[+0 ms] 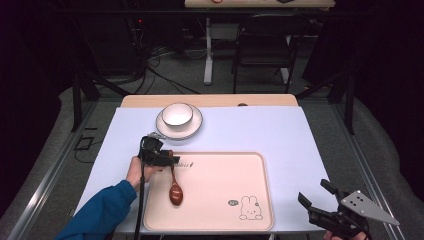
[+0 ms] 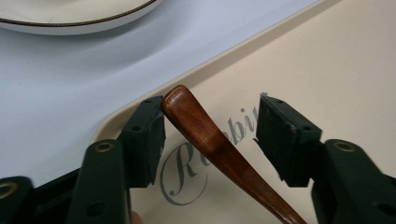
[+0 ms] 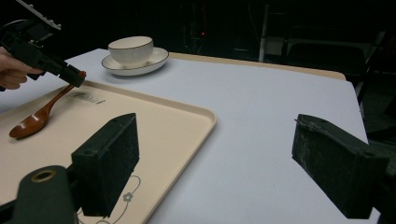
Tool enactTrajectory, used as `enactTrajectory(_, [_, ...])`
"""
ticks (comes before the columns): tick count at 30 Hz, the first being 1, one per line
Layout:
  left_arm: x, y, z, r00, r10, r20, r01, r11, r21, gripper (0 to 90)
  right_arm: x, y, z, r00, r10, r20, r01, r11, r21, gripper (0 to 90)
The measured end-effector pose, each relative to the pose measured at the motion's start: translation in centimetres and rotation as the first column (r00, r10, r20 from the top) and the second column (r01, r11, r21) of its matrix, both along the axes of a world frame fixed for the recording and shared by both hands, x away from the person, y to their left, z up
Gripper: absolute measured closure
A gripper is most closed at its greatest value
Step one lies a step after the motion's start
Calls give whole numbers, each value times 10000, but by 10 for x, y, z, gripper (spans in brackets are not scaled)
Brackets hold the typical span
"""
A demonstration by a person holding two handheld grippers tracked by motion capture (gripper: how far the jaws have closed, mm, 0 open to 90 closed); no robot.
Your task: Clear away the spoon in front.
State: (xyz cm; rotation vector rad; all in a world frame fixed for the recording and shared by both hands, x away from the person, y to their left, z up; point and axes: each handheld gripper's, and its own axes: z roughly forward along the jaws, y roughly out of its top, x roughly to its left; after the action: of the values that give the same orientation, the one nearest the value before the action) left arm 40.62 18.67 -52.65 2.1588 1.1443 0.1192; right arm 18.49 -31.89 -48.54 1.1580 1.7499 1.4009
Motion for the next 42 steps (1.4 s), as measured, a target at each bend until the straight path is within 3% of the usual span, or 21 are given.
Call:
enactTrajectory(8, [-1, 1, 5, 9988, 241, 421, -247, 9996, 147, 269, 0, 0, 0, 10000, -8, 4, 8, 10000, 0, 140])
enactTrajectory(19, [-9, 7, 23, 9918, 625, 1113, -594, 9977, -310, 159, 0, 0, 0, 10000, -7, 1, 7, 10000, -3, 140])
enactTrajectory(25, [-18, 7, 38, 9800, 765, 1839, -674, 9962, -550, 116, 0, 0, 0, 10000, 0, 17, 0, 10000, -16, 140])
enactTrajectory(30, [-29, 4, 51, 9662, 732, 2473, -605, 9964, -587, 93, 0, 0, 0, 10000, -2, 15, 2, 10000, -12, 140])
enactTrajectory(42, [-54, 10, 69, 9442, 873, 3177, -646, 9946, -812, 52, 0, 0, 0, 10000, -13, 6, 13, 10000, -19, 140])
